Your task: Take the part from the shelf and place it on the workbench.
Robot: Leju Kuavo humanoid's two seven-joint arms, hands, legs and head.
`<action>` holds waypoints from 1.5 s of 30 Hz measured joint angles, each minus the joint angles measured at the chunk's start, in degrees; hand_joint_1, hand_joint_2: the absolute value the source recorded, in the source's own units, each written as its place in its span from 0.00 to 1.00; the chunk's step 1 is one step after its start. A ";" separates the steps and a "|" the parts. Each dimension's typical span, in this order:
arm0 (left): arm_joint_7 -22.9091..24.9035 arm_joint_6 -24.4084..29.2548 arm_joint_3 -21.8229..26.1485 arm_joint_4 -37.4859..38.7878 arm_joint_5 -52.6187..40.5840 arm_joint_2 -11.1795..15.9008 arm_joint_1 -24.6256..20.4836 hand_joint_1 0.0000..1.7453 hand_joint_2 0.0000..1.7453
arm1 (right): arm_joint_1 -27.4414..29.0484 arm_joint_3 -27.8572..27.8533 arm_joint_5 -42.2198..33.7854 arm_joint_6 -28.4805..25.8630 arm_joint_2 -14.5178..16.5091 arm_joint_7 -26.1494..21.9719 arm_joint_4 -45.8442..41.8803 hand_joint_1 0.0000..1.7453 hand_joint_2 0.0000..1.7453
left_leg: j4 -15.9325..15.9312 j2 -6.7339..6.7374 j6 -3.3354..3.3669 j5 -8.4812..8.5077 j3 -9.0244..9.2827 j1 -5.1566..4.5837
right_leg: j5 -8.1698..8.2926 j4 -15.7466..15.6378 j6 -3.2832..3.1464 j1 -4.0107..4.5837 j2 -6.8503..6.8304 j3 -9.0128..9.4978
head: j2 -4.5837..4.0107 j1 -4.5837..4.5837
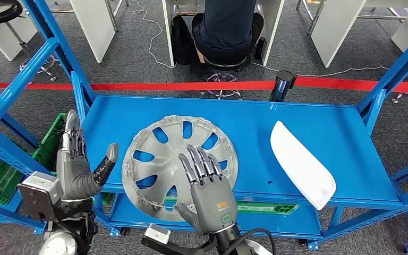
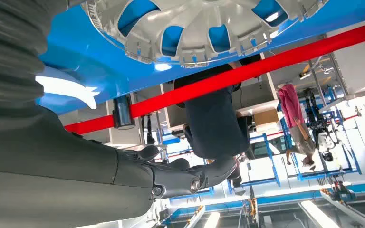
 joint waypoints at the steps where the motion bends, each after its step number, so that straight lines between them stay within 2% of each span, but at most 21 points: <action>1: 0.00 0.00 0.02 0.00 0.00 0.00 0.00 0.00 1.00 | 0.02 0.00 0.00 0.00 -0.04 0.00 -0.08 0.00 1.00 | 0.00 0.00 0.00 0.00 0.00 0.00 | 0.00 0.00 0.00 0.00 0.00 0.00 | -0.01 0.01; 11: 0.01 0.64 0.19 -0.30 -0.19 0.02 0.40 0.00 1.00 | 0.50 -0.01 -0.96 1.26 -0.66 -0.44 -2.23 0.00 1.00 | 0.00 0.00 0.00 0.00 -0.01 0.00 | 0.00 0.00 0.00 0.00 0.00 0.00 | -0.01 0.04; 18: 0.39 1.52 0.68 -0.96 -0.61 0.08 0.88 0.00 1.00 | 1.34 0.84 -13.10 6.29 -0.84 -6.49 -3.08 0.00 1.00 | 0.00 -0.01 0.00 0.00 -0.03 0.00 | 0.00 0.00 0.00 0.00 -0.01 -0.01 | -0.01 0.02; 22: -0.01 1.97 0.73 -0.96 -0.09 0.08 0.79 0.00 1.00 | 1.75 1.15 -19.51 7.88 -1.00 -6.06 -0.49 0.00 1.00 | -0.01 -0.01 0.00 0.00 -0.02 0.00 | 0.00 -0.01 0.00 0.00 -0.01 -0.01 | -0.01 -0.01; 26: -0.20 2.39 0.70 -0.96 0.15 0.08 0.60 0.00 1.00 | 2.17 1.16 -21.81 6.60 -1.60 -6.50 3.48 0.00 1.00 | 0.00 -0.01 0.00 0.00 -0.03 0.00 | 0.00 -0.01 0.00 0.00 -0.01 -0.02 | 0.00 0.01; 33: -0.49 2.50 0.58 -0.94 1.10 0.06 -0.37 0.00 1.00 | 2.44 1.16 -21.08 5.58 -1.97 -5.36 8.72 0.00 1.00 | 0.00 -0.01 0.00 0.00 -0.03 0.00 | 0.00 -0.01 0.00 0.00 0.00 -0.03 | -0.02 0.03; 41: -1.35 0.49 -0.07 -0.61 2.69 -0.12 -2.29 0.00 1.00 | 2.05 1.16 -13.69 -0.23 -1.31 -4.65 17.49 0.00 1.00 | 0.00 0.00 0.00 0.00 -0.04 0.00 | 0.00 -0.01 0.00 0.00 0.00 -0.04 | 0.00 0.01; 45: -2.19 -1.11 -0.80 0.08 3.70 -0.48 -3.63 0.00 1.00 | 1.01 1.20 -7.39 -2.65 -0.16 -3.85 22.90 0.00 1.00 | 0.00 0.00 0.00 0.00 -0.04 0.00 | 0.00 -0.01 0.00 0.00 0.00 -0.04 | -0.01 -0.01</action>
